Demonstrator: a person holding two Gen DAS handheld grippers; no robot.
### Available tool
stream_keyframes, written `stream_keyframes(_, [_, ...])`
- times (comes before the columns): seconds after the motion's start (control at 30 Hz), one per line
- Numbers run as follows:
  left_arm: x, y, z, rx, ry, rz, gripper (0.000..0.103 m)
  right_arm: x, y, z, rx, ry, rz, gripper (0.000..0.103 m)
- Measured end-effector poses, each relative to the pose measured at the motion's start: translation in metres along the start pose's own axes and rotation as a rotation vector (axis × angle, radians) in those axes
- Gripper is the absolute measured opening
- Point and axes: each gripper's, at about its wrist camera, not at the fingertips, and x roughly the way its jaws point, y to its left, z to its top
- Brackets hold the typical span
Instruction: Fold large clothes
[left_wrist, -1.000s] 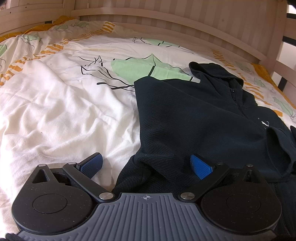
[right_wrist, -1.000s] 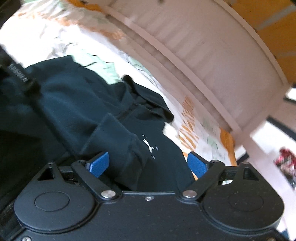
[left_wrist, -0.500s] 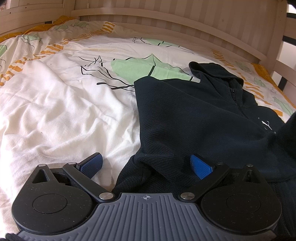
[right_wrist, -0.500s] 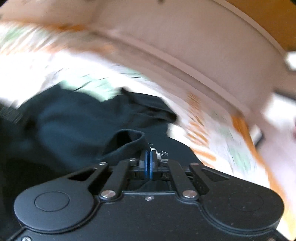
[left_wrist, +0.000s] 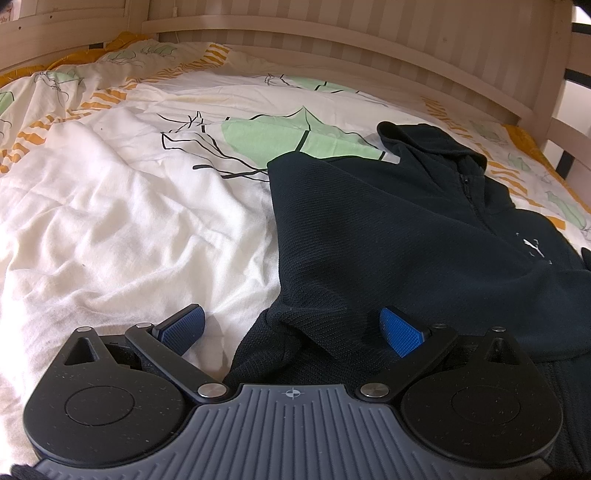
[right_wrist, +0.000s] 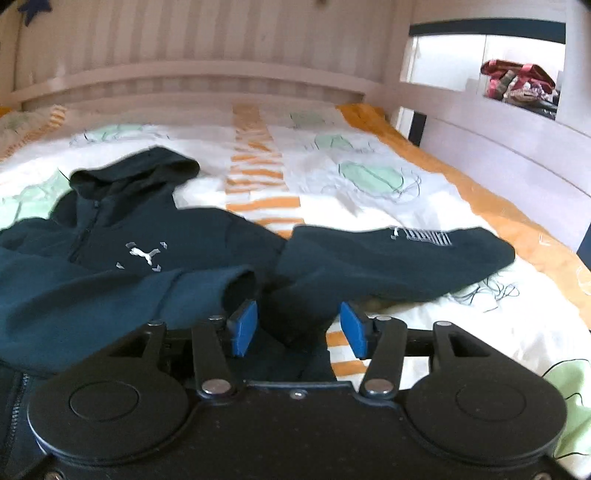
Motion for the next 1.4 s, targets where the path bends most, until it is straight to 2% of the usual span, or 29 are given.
stream_keyframes(0.1, [0.0, 0.0, 0.0, 0.002, 0.001, 0.002, 0.103, -0.014, 0.016, 0.005, -0.041, -0.088, 0.036, 0.058])
stream_keyframes(0.2, [0.0, -0.001, 0.0, 0.004, 0.001, 0.003, 0.103, -0.019, 0.031, 0.015, -0.067, -0.142, 0.132, 0.058])
stream_keyframes(0.3, [0.001, 0.0, 0.0, 0.004, 0.001, 0.003, 0.103, -0.01, 0.048, 0.018, -0.115, -0.125, 0.209, 0.058])
stream_keyframes(0.37, [0.0, -0.001, 0.0, 0.004, 0.001, 0.003, 0.103, 0.004, 0.055, 0.015, -0.127, -0.083, 0.238, 0.058])
stream_keyframes(0.47, [0.0, -0.001, 0.0, 0.005, 0.001, 0.003, 0.103, 0.034, 0.056, 0.004, -0.108, 0.045, 0.22, 0.058])
stream_keyframes(0.53, [0.0, -0.001, 0.0, 0.005, 0.002, 0.004, 0.103, 0.056, 0.049, -0.006, -0.069, 0.161, 0.219, 0.058])
stream_keyframes(0.6, [0.0, -0.001, 0.0, 0.008, 0.005, 0.005, 0.103, 0.056, 0.041, -0.012, -0.036, 0.143, 0.241, 0.058])
stream_keyframes(0.77, [-0.002, -0.002, 0.006, 0.016, 0.031, 0.01, 0.103, 0.051, 0.039, -0.011, -0.042, 0.142, 0.265, 0.06])
stream_keyframes(0.87, [-0.012, -0.003, 0.011, 0.013, 0.036, 0.023, 0.102, 0.041, 0.027, -0.011, -0.011, 0.128, 0.293, 0.065])
stream_keyframes(0.97, [-0.03, -0.011, 0.015, 0.014, 0.004, 0.001, 0.102, 0.027, 0.013, -0.008, 0.024, 0.104, 0.321, 0.071])
stream_keyframes(1.17, [-0.054, -0.056, 0.033, 0.125, -0.056, -0.082, 0.103, 0.013, -0.022, -0.001, 0.127, 0.1, 0.303, 0.077])
stream_keyframes(1.4, [-0.043, -0.123, 0.037, 0.207, -0.022, -0.19, 0.103, 0.014, -0.054, -0.001, 0.215, 0.106, 0.254, 0.08])
